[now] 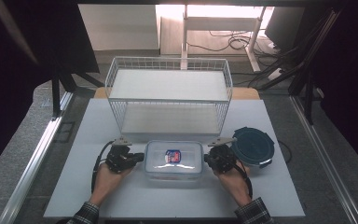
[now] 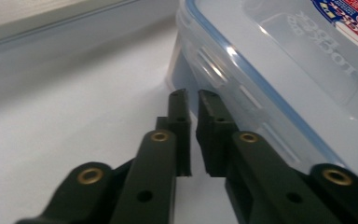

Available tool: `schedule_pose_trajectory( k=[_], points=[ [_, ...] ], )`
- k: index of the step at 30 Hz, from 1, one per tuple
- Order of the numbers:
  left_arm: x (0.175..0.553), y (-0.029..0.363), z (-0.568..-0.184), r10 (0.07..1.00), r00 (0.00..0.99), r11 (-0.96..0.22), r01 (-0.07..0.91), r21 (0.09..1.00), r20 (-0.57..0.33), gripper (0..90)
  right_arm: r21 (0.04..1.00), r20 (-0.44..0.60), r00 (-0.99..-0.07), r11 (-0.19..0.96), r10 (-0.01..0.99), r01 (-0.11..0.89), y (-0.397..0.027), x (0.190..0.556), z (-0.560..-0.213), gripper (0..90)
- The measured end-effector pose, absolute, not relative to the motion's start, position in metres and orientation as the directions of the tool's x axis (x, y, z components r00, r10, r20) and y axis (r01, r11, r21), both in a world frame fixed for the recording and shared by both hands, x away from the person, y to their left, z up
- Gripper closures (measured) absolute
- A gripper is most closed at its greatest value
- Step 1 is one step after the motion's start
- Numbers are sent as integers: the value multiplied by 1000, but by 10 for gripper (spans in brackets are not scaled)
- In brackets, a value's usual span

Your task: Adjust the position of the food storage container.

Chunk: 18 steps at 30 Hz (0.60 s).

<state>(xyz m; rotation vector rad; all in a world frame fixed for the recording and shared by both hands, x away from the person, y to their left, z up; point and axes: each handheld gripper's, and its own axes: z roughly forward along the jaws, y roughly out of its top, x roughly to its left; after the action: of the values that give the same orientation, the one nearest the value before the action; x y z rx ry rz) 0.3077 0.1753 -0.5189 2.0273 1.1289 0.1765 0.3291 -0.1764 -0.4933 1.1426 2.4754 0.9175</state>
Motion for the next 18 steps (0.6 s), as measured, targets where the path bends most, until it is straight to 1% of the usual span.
schedule_pose_trajectory(
  k=[1,3,8,12,15,16,17,18],
  points=[
    [308,175,-519,768,593,-289,657,696,-241,888,643,24,-655,490,755,588,-176,329,-493,892],
    [302,173,-518,774,591,-298,657,692,-227,896,644,10,-660,500,751,579,-176,324,-493,892],
    [288,174,-517,759,602,-304,664,683,-248,898,641,0,-669,513,743,571,-177,317,-493,892],
    [280,172,-516,762,604,-317,663,678,-234,899,638,-24,-675,531,738,558,-175,310,-492,893],
    [279,174,-516,749,616,-327,662,674,-242,897,634,-28,-680,539,733,555,-176,309,-492,892],
    [279,175,-516,751,615,-327,663,674,-240,883,630,-25,-683,542,730,556,-176,309,-491,892],
    [279,177,-516,755,613,-328,659,677,-231,778,632,-34,-690,550,723,546,-178,308,-489,890],
    [278,181,-515,774,603,-328,644,691,-195,729,640,-45,-691,552,721,535,-180,306,-487,887]
  ],
)
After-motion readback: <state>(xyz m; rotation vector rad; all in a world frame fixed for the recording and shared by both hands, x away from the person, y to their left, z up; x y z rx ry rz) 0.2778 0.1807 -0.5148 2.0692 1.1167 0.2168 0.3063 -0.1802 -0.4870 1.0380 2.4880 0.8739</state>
